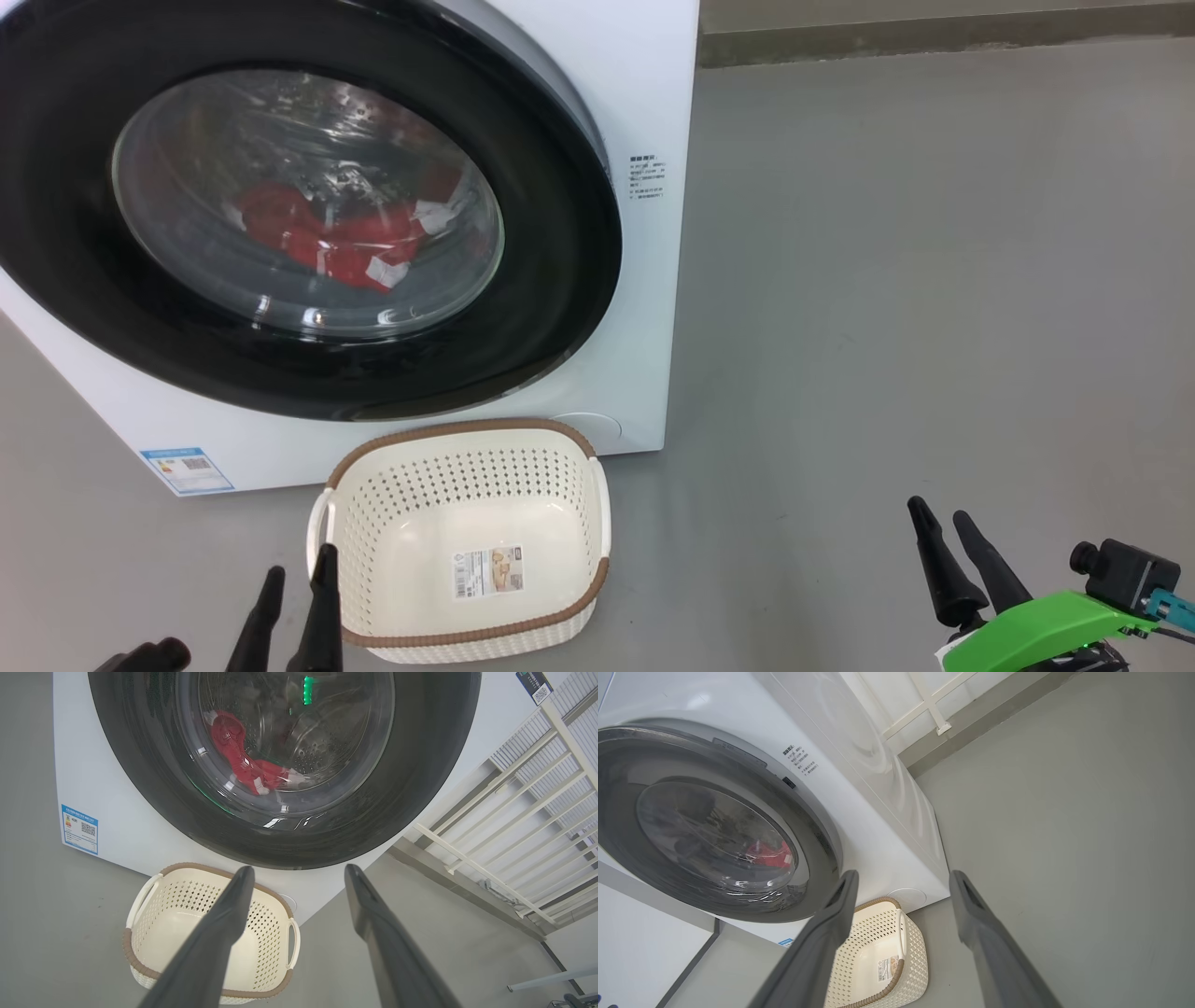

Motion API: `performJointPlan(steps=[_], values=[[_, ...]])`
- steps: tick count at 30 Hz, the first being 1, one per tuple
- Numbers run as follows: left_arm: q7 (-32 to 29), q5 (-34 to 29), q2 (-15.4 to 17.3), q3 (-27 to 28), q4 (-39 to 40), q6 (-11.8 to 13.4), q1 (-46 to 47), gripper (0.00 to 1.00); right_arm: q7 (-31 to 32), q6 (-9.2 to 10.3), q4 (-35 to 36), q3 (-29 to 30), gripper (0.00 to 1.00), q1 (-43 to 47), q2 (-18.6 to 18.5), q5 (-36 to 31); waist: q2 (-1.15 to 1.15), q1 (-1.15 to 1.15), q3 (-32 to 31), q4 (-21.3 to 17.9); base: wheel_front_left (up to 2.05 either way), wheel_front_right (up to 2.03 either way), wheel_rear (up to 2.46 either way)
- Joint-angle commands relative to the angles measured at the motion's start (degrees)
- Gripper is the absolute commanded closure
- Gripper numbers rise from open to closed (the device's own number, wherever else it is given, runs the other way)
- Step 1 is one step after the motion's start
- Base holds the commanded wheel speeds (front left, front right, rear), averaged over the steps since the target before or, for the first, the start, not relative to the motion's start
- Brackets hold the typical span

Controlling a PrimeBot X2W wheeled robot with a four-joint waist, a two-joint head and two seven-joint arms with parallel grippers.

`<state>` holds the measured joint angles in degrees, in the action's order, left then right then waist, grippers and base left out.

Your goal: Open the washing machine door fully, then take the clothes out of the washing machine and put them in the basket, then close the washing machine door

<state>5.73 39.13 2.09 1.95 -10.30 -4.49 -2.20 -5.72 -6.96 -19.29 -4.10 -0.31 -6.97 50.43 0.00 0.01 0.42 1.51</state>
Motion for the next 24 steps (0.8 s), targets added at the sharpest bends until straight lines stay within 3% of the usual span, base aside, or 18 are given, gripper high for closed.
performJointPlan(steps=[1, 24], values=[[0.79, -1.89, 0.93, 0.88, 1.88, 0.40, 0.66, 0.00, -0.89, -0.33, 1.26, -0.84, 0.00, -1.10, -1.19, -1.58, 0.00, 0.00, 0.01, 0.00, 0.00, 0.00, 0.00], [4.65, -17.88, 1.48, 0.06, 2.44, 1.41, 0.08, 0.00, -4.71, -0.42, 2.53, -0.88, 0.00, 0.53, -2.88, -14.12, 0.00, 0.00, 0.60, 0.39, 0.00, 0.00, 0.00]])
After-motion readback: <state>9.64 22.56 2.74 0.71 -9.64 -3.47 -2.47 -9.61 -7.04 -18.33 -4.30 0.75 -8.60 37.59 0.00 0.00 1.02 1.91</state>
